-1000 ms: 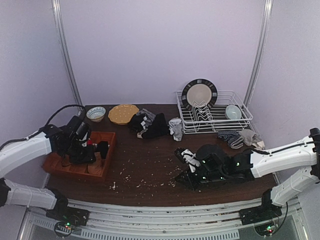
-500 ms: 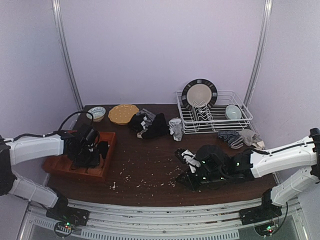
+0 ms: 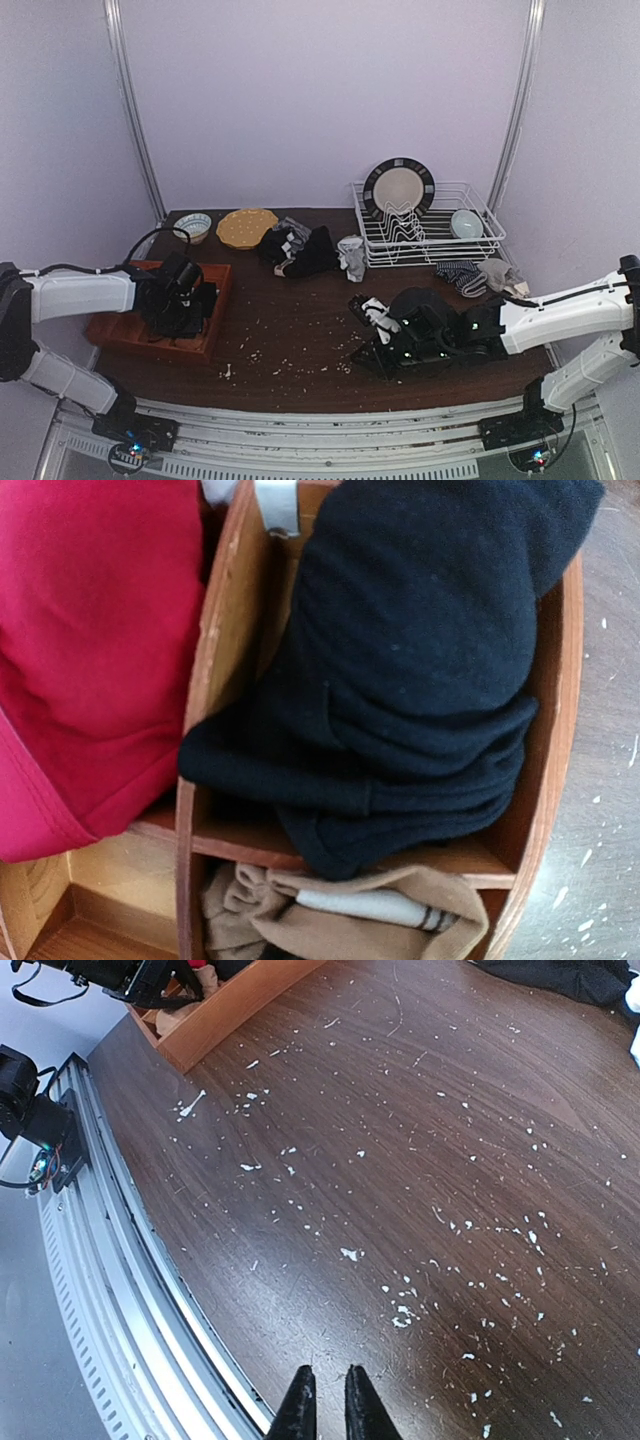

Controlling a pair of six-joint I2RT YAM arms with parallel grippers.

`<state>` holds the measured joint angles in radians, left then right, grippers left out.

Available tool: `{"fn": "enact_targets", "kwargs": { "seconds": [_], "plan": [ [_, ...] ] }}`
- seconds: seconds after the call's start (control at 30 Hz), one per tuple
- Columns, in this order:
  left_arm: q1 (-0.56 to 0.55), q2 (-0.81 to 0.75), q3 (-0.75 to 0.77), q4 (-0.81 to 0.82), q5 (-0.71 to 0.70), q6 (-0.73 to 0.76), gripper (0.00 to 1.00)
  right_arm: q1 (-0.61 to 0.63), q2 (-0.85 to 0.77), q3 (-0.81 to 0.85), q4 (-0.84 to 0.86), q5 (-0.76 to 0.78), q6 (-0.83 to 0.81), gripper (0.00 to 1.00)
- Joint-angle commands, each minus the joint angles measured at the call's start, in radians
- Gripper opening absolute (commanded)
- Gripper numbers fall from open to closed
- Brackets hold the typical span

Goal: Roll the underwear
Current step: Adjust the underwear in the storage box.

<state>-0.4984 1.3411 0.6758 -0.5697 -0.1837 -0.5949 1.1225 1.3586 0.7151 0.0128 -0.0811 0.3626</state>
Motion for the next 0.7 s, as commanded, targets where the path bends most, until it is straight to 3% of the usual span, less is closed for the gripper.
{"fn": "enact_targets", "kwargs": {
  "seconds": [0.0, 0.17, 0.4, 0.47, 0.67],
  "plan": [
    [-0.005, 0.023, -0.021, 0.025, 0.081, -0.005, 0.22, -0.003, 0.006, 0.035, -0.025, 0.021, -0.001, 0.11],
    [-0.004, -0.160, 0.072, -0.115, 0.048, 0.034, 0.42, -0.004, -0.009, 0.052, -0.046, 0.029, -0.012, 0.12],
    [-0.017, -0.301, 0.197, -0.243, 0.058, 0.085, 0.53, -0.006, -0.016, 0.072, -0.064, 0.051, -0.019, 0.14],
    [-0.040, -0.323, 0.204, -0.230, 0.073, 0.085, 0.72, -0.013, -0.028, 0.076, -0.075, 0.075, -0.010, 0.18],
    [-0.179, -0.124, 0.254, -0.052, 0.098, 0.067, 0.70, -0.145, -0.061, 0.103, -0.065, 0.145, 0.052, 0.41]
  ]
}}
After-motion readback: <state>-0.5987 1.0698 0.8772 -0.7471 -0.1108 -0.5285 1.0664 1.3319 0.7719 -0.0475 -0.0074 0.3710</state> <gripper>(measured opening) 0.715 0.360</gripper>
